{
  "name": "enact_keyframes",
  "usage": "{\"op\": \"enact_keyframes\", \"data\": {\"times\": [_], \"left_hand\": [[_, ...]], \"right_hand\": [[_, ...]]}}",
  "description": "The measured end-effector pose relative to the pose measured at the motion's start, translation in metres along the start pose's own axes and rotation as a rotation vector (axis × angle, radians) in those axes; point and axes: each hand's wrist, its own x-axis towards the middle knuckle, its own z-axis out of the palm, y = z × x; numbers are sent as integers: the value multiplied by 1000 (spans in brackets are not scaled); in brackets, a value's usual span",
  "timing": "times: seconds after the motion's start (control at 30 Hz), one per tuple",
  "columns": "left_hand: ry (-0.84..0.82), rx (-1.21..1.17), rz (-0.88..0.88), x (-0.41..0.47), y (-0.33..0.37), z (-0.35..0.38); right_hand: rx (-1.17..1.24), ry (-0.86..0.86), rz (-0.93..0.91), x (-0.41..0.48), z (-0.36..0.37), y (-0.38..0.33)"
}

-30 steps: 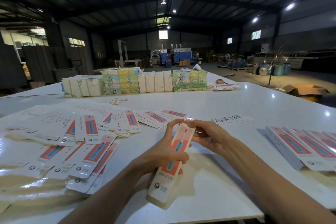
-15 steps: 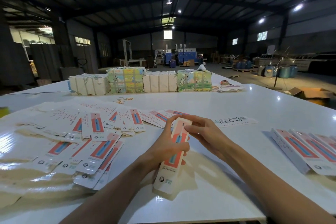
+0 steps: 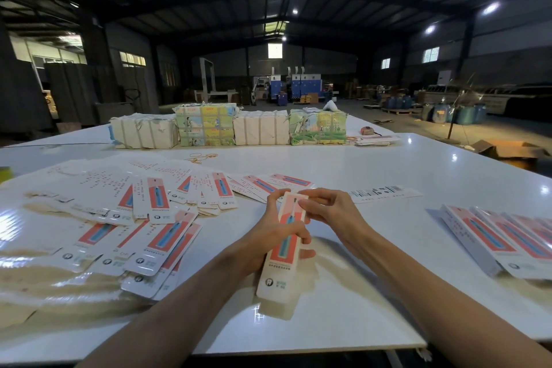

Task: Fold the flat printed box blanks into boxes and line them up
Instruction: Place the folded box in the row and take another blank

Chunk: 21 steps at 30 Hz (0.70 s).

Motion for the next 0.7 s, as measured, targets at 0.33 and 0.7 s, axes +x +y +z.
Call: {"op": "enact_keyframes", "data": {"times": [0.33,0.7], "left_hand": [[242,-719,147,1,13,2],[315,1113,-33,-27,40,-52]], "right_hand": [[-664,-66,-80,-15,36,-17],[-1221,107,31,-41,-5,-18]]}}
